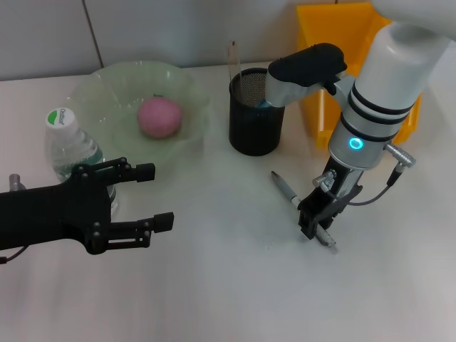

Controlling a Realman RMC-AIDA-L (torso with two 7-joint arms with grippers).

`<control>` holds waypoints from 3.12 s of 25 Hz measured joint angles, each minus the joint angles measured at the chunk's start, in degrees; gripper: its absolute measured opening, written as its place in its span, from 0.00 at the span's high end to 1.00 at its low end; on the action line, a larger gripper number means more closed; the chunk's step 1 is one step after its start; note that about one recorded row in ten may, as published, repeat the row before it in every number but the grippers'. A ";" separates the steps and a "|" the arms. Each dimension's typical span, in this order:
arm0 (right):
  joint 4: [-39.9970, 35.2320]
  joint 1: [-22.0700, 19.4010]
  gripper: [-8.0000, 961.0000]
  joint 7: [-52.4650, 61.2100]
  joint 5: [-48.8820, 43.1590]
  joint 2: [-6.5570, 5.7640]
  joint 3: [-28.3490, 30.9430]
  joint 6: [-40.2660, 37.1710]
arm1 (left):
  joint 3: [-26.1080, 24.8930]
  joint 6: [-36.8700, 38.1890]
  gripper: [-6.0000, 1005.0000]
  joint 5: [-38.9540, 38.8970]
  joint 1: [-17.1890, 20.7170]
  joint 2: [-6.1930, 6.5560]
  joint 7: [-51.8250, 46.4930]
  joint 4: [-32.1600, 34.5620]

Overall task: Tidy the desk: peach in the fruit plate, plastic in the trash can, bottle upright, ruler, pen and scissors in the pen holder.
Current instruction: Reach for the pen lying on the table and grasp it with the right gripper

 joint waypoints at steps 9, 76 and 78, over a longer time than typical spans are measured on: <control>0.00 -0.27 0.75 0.15 0.43 0.00 -0.03 0.22 | -0.05 0.06 0.17 0.00 -0.09 0.00 0.09 0.00; -0.89 -0.59 0.71 1.74 7.12 0.00 -8.94 6.53 | -1.67 3.07 0.17 0.00 -0.07 0.21 0.17 -0.01; -1.06 -0.57 0.71 1.74 7.24 0.00 -9.08 6.56 | -1.67 3.15 0.17 0.00 -0.07 0.23 0.17 -0.01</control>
